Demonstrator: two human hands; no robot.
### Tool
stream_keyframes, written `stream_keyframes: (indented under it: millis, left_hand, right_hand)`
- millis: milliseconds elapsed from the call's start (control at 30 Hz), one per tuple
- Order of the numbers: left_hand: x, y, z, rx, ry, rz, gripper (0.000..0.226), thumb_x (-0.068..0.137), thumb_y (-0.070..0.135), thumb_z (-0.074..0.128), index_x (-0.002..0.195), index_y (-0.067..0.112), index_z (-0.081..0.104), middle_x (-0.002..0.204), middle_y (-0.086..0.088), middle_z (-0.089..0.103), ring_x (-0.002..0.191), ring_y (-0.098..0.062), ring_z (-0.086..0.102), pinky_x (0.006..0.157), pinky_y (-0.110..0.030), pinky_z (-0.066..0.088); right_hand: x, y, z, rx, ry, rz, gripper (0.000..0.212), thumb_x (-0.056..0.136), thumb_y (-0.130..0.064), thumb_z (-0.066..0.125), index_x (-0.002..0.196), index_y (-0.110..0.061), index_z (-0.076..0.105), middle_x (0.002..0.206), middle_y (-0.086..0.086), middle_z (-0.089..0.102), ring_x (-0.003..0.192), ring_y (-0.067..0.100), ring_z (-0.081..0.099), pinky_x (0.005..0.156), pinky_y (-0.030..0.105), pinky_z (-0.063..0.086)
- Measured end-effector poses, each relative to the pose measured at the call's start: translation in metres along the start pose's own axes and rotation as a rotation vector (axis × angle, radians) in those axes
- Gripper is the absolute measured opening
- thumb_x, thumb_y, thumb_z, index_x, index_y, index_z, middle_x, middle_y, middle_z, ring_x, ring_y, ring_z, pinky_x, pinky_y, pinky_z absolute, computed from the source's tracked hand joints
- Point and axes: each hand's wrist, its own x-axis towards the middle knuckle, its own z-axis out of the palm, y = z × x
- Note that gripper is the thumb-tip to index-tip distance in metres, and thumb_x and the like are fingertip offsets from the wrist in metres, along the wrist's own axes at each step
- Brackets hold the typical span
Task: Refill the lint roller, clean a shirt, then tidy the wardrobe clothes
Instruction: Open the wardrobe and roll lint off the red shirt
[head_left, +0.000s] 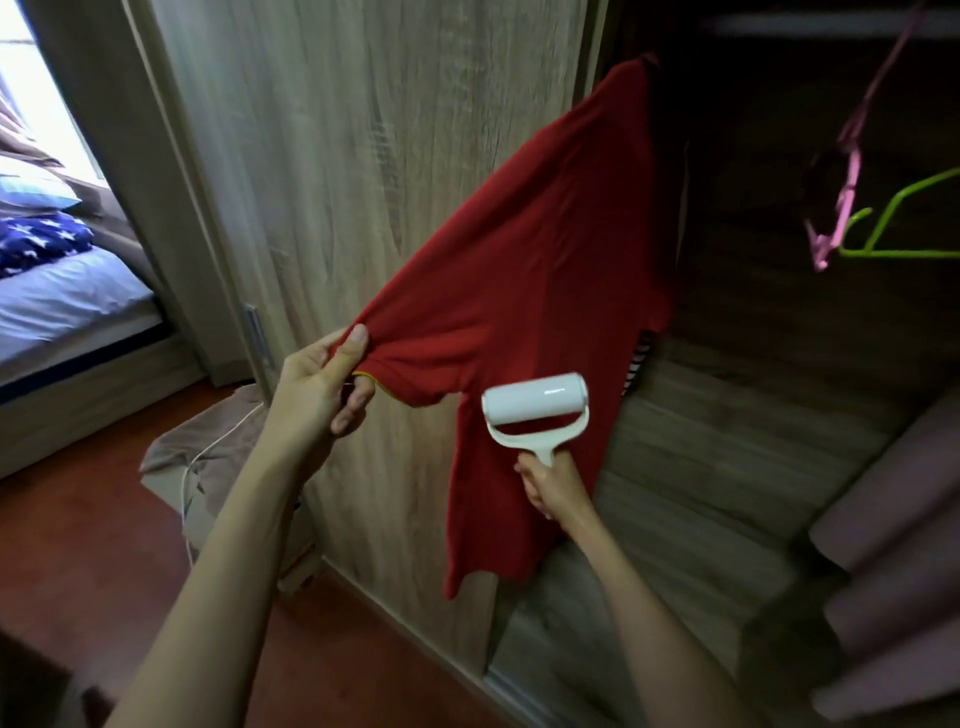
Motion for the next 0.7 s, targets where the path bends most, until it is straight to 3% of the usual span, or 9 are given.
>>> stream_keyframes:
  millis: [133,300,400,567,700]
  left_hand:
    - [-0.012,-0.026,0.011,0.074,-0.066,0.014,0.028,0.101,0.020,0.043,0.079,0.012,0.058,0.041,-0.005,0.044,0.023,-0.005,0.021,0.031,-0.010,0.017]
    - [-0.033,-0.074,0.035,0.200,-0.193,-0.015,0.032,0.102,0.019,0.040,0.078,0.007,0.058,0.052,-0.008,0.065,0.024,-0.008,0.031,0.031,-0.015,0.025]
    - [-0.039,-0.104,0.052,0.248,-0.236,-0.028,0.028,0.102,0.019,0.042,0.084,0.008,0.060,0.065,-0.008,0.072,0.027,-0.010,0.037,0.033,-0.015,0.030]
    - [-0.041,-0.155,0.070,0.261,-0.305,-0.118,0.021,0.103,0.016,0.040,0.105,0.008,0.059,0.066,0.000,0.073,0.033,-0.006,0.047,0.037,-0.015,0.038]
    - [-0.047,-0.192,0.072,0.319,-0.388,-0.208,0.027,0.101,0.014,0.044,0.124,0.009,0.056,0.085,-0.002,0.072,0.054,-0.003,0.062,0.055,-0.014,0.050]
  right_hand:
    - [-0.021,0.023,-0.020,0.244,0.003,0.002,0.048,0.078,-0.014,0.051,0.037,-0.021,0.028,0.030,-0.003,0.020,0.024,0.010,0.016,0.037,0.011,0.013]
    - [-0.053,0.046,-0.061,0.505,0.142,0.056,0.054,0.091,-0.003,0.043,0.041,-0.018,0.030,0.030,-0.003,0.021,0.022,0.008,0.016,0.031,0.012,0.011]
    - [-0.073,0.057,-0.084,0.478,0.184,0.092,0.051,0.094,-0.005,0.042,0.045,-0.017,0.031,0.031,-0.003,0.022,0.023,0.008,0.017,0.031,0.015,0.011]
    - [-0.099,0.077,-0.109,0.439,0.269,0.185,0.045,0.094,-0.008,0.045,0.052,-0.015,0.028,0.032,-0.003,0.021,0.024,0.008,0.017,0.031,0.014,0.012]
    - [-0.115,0.095,-0.119,0.442,0.312,0.266,0.043,0.094,-0.010,0.046,0.054,-0.015,0.029,0.033,-0.003,0.022,0.024,0.008,0.016,0.031,0.013,0.015]
